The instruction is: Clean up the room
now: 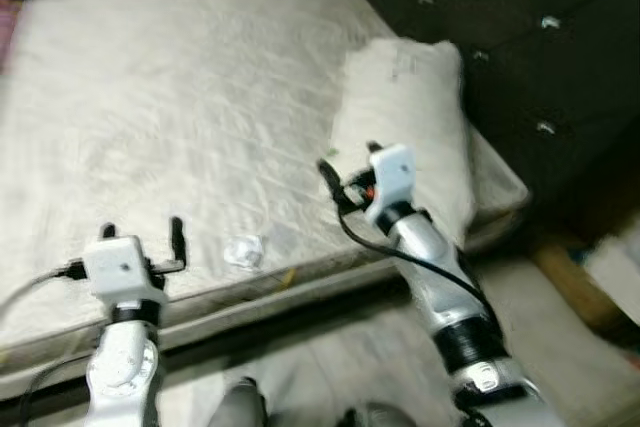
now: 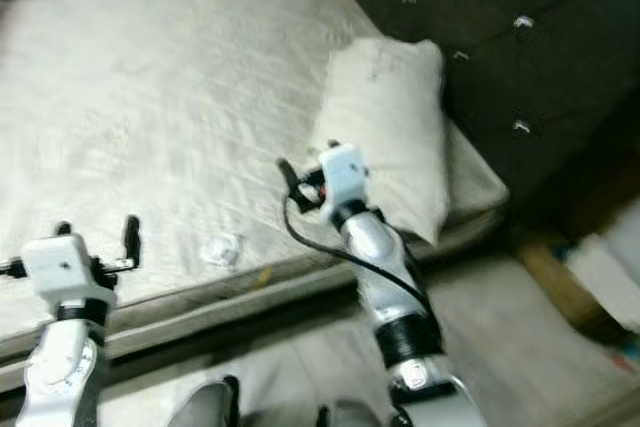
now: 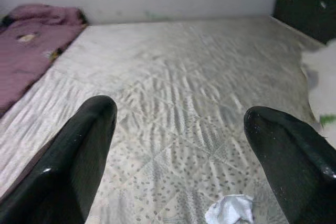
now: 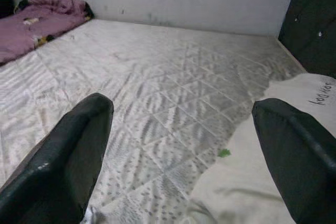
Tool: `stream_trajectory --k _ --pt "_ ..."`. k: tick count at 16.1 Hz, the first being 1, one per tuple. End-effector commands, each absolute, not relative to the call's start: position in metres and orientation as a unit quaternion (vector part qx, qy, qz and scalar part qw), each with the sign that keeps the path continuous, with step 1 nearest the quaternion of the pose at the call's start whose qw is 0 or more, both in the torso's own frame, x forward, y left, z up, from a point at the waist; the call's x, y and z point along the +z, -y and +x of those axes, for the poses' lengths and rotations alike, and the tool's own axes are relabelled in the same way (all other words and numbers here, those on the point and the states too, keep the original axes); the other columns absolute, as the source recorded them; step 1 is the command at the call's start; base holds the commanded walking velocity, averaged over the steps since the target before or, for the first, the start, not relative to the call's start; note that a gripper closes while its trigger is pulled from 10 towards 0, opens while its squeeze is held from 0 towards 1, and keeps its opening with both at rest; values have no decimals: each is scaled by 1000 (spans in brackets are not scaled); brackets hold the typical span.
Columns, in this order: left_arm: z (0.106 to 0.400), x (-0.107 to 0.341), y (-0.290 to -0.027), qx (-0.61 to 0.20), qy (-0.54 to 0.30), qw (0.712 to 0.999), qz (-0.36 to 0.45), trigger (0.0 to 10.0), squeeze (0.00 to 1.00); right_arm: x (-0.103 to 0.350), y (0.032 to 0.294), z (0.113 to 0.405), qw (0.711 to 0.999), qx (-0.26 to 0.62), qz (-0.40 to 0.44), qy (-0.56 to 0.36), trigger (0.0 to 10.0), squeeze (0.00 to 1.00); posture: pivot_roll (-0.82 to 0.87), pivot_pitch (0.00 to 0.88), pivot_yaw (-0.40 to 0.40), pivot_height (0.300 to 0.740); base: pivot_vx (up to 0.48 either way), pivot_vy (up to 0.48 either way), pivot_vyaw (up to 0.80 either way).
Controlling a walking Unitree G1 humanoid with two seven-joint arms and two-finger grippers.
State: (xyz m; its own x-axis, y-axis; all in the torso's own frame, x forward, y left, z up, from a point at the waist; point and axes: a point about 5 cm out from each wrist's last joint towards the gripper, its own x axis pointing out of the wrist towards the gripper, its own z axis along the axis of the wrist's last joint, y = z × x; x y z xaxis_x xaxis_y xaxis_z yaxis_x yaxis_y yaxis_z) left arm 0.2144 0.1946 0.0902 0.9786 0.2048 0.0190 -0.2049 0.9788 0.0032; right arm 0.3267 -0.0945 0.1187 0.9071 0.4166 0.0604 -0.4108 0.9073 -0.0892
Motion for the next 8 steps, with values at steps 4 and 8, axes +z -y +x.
stream_trajectory --k 4,8 --pt "213 90 -197 120 -4 991 59 10000 0 115 99 325 978 205 -33 34 10000 0 17 125 -77 740 0 0 800" --pt "213 94 -195 122 2 991 59 10000 0 115 100 326 979 198 -27 31 10000 0 15 122 -79 740 0 0 800"
